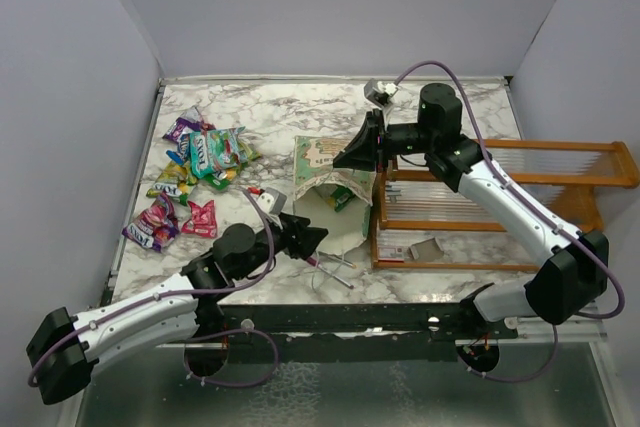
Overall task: Take the snacks out of the paper bag
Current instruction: Take out the snack from the paper bag.
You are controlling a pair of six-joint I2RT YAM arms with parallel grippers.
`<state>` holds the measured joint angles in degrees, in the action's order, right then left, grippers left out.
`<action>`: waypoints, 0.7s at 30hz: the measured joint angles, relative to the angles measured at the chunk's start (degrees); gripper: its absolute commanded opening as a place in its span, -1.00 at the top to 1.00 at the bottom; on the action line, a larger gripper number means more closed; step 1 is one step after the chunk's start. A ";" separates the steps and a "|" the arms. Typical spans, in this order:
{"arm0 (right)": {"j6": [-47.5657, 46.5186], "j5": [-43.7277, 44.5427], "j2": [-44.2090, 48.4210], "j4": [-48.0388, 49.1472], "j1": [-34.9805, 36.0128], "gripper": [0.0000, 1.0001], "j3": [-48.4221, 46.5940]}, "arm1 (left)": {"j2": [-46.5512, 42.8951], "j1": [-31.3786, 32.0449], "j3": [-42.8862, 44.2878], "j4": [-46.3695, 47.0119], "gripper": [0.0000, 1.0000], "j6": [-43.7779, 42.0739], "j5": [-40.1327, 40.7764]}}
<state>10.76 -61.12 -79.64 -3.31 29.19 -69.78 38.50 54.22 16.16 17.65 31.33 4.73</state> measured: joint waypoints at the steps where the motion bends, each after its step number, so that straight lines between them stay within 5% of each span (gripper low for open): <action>1: 0.20 0.26 0.00 0.02 -0.02 0.97 0.00 | 0.15 0.28 0.00 -0.02 -0.20 -0.33 0.55; 11: 4.11 0.90 -1.90 0.55 -0.04 0.97 -2.05 | 8.83 11.98 3.87 -0.50 -0.20 -7.32 12.39; 21: 6.40 1.77 -1.90 2.91 -0.04 0.97 -2.32 | 30.71 14.53 14.25 -0.76 0.22 -22.14 25.81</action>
<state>17.17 -59.35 -81.54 -0.40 29.15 -72.10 69.21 68.75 30.41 16.88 9.19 30.55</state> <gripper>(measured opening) 0.020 0.426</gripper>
